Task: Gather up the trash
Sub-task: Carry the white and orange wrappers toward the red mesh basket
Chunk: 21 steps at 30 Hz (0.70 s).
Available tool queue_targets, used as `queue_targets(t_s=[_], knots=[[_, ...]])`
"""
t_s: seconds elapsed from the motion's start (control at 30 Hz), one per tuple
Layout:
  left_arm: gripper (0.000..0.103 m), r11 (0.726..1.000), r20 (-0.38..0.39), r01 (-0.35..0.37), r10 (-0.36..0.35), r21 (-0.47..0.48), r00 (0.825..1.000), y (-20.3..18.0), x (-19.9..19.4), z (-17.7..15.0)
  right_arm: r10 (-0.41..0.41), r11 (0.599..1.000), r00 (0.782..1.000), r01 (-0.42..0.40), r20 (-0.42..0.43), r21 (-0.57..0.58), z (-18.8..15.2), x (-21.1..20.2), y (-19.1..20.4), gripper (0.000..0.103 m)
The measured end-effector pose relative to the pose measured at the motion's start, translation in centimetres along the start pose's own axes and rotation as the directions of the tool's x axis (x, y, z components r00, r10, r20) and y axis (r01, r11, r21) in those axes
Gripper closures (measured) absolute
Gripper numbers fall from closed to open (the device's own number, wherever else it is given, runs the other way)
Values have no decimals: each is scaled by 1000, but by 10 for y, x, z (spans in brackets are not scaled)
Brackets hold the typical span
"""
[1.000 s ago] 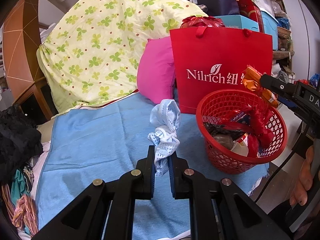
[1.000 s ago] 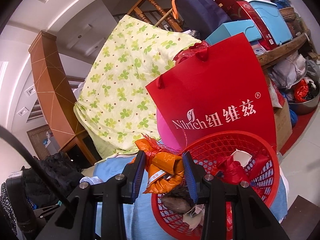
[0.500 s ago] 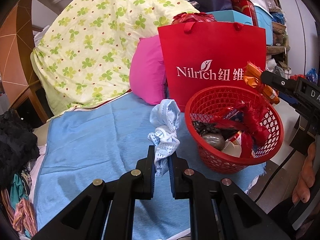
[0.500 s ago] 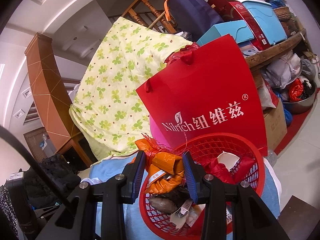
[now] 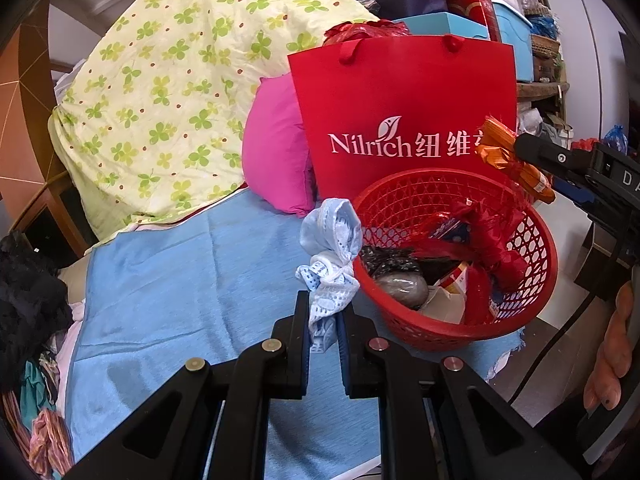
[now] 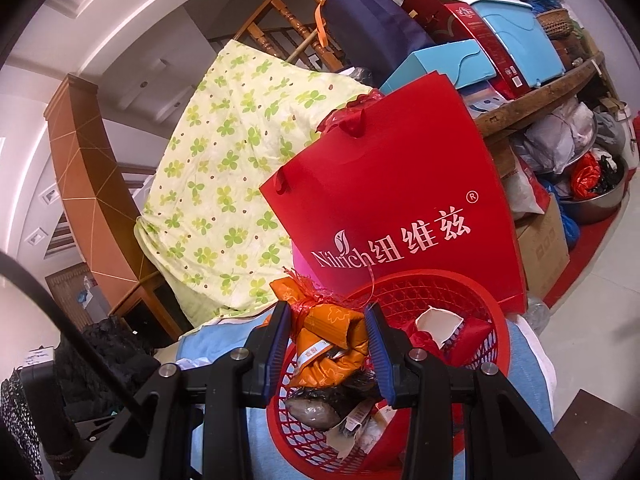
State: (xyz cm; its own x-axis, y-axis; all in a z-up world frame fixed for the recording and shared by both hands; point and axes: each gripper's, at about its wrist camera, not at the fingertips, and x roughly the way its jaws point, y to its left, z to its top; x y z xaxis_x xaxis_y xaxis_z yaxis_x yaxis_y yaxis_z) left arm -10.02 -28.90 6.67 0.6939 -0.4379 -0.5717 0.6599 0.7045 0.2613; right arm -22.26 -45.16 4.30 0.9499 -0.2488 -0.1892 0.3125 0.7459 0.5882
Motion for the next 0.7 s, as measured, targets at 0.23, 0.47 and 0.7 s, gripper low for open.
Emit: queue_targets(t_s=[0.23,0.47,0.7], knots=[[90,1000,0,11,-11,18,1000,-9,3,4,-3,1000,1000,3,0,12,1,-2,-3,61],[90,999,-3,19,-19,33,1000,-19,6,7,-9,1000,1000,9,1,26,1,-5,-8,61],[90,998,-5,30,-30,48,1000,-28,9,9,-9,999,1000,9,4,46,3,-7,-13,61]])
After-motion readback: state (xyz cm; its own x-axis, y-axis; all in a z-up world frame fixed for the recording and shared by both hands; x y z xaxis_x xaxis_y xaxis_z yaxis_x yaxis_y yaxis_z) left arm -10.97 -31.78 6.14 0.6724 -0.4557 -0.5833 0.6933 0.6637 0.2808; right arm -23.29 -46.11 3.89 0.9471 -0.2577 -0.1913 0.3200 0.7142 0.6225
